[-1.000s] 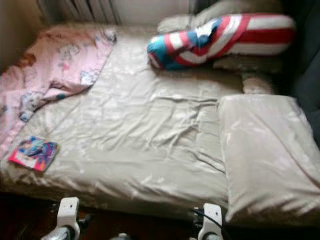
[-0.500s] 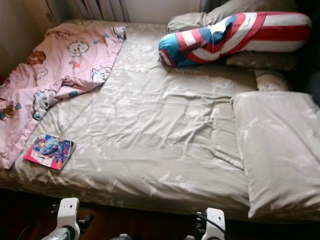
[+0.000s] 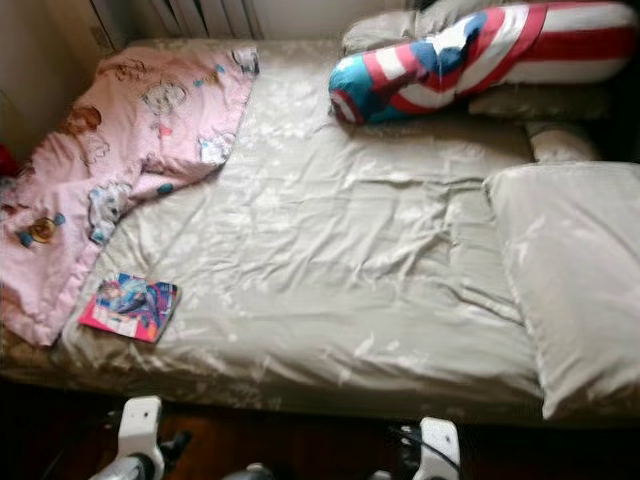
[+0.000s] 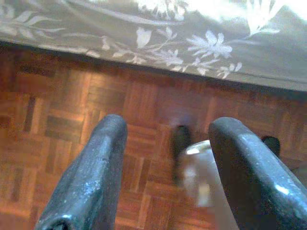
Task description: Clean up the room
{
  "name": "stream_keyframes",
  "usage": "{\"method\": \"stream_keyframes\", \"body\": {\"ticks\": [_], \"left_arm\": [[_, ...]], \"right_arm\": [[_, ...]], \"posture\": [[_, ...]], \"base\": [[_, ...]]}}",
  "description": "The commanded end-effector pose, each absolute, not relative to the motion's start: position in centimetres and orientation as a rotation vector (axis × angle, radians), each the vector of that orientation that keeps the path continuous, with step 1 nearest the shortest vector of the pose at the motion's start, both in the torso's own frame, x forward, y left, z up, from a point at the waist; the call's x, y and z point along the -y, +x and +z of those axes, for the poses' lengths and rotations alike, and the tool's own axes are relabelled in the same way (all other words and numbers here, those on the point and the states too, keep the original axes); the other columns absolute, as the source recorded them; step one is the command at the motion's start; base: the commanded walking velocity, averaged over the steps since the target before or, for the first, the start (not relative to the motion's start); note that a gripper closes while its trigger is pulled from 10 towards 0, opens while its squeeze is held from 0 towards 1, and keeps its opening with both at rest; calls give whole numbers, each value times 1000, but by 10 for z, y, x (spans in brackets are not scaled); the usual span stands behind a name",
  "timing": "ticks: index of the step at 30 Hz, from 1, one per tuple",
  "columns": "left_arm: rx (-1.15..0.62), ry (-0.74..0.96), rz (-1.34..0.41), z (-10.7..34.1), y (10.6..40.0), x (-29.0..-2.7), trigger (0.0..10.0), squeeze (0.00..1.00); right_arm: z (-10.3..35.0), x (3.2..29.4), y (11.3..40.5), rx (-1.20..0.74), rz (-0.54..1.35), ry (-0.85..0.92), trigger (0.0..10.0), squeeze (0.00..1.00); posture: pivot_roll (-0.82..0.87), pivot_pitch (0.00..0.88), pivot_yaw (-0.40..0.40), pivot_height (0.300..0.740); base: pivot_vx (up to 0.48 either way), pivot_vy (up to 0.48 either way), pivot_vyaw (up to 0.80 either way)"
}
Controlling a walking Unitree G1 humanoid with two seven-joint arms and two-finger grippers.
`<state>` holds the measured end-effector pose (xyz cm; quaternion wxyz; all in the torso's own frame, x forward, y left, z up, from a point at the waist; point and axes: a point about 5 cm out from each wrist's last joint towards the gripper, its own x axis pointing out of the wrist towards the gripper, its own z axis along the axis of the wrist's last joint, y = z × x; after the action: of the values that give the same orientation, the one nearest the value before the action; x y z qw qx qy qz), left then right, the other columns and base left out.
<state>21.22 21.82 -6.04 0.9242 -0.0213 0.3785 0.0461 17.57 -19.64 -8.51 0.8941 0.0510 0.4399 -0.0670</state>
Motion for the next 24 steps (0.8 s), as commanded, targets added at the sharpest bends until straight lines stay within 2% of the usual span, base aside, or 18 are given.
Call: {"method": "stream_keyframes", "body": {"ticks": [1,24], "left_arm": [[-816,-31,110,-65,202,-225,10000,0],[-822,-38,111,-68,200,-220,10000,0]], "right_arm": [[-90,190,168,-941,-131,118,10000,0],[-90,192,166,-962,-90,68,10000,0]], "posture": [[37,179,14,740],[26,126,2,740]], "base": [[0,322,0],[0,323,0]]}}
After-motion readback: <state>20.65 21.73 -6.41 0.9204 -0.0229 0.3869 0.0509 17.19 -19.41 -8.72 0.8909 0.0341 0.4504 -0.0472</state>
